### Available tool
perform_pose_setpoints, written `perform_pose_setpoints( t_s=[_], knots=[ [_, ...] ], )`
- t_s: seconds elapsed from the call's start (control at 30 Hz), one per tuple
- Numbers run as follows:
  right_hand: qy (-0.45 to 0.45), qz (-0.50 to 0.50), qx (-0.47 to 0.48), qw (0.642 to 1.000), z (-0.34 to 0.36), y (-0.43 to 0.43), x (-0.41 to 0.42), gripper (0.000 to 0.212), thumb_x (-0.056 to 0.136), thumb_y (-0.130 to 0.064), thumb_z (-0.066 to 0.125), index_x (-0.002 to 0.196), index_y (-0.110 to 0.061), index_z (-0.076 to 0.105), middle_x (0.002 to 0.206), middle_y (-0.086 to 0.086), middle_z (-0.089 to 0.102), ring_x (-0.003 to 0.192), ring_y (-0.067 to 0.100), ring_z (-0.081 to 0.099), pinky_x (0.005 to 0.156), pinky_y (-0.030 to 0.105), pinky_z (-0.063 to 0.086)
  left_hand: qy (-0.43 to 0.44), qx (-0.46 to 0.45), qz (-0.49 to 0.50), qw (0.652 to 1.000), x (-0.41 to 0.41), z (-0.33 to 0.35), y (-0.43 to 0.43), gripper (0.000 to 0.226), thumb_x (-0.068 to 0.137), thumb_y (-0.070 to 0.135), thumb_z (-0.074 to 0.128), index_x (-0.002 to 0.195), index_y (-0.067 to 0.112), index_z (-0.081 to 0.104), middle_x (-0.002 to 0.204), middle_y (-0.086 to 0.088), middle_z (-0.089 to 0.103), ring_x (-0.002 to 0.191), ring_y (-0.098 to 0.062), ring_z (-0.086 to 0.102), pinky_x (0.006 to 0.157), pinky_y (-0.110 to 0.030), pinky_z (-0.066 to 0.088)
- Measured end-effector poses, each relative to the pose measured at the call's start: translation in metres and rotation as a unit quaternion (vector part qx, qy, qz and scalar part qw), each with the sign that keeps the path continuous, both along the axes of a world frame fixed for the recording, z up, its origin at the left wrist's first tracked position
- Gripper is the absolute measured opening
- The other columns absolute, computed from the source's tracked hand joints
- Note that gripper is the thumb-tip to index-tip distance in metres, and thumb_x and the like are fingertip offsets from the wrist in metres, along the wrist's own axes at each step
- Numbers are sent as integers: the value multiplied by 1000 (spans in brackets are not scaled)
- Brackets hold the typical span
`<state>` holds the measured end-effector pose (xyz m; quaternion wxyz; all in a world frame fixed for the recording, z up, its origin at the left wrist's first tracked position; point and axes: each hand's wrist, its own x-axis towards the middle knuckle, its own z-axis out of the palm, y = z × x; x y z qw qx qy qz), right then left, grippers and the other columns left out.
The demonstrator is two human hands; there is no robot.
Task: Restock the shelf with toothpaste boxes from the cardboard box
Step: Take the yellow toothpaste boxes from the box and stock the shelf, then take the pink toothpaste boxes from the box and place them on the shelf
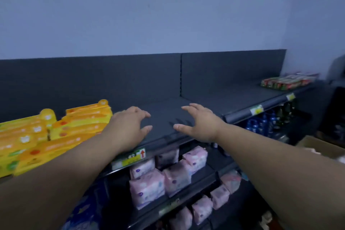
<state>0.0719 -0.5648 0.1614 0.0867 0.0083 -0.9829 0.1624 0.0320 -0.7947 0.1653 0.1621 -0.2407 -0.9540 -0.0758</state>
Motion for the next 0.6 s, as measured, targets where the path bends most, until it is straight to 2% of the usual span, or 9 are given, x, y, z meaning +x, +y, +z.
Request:
perform_pose_setpoints(
  t_s=[0.27,0.43,0.6],
  knots=[
    [-32,-119,18,992,-24,186,131,88,82,-77,46,154,-34,18,163,-5,9,148,25,13,116,48,26,-25,0,-113,993,79,-24,212,52,91,51,51,138,32,43,140,5,43,126,-18,45,106,-33,34],
    [-39,-214,9,976,-51,287,209,86,82,-76,48,152,-35,22,162,-4,14,147,26,16,117,43,25,-68,-5,-188,980,126,-47,323,56,93,53,48,143,33,35,146,6,35,129,-18,40,109,-35,29],
    [-64,-296,1,953,-79,359,271,84,83,-74,49,152,-34,22,162,-3,15,148,26,15,116,47,25,-93,-17,-248,964,150,-70,415,60,92,55,47,145,33,30,145,7,35,130,-17,39,108,-35,31]
  ],
)
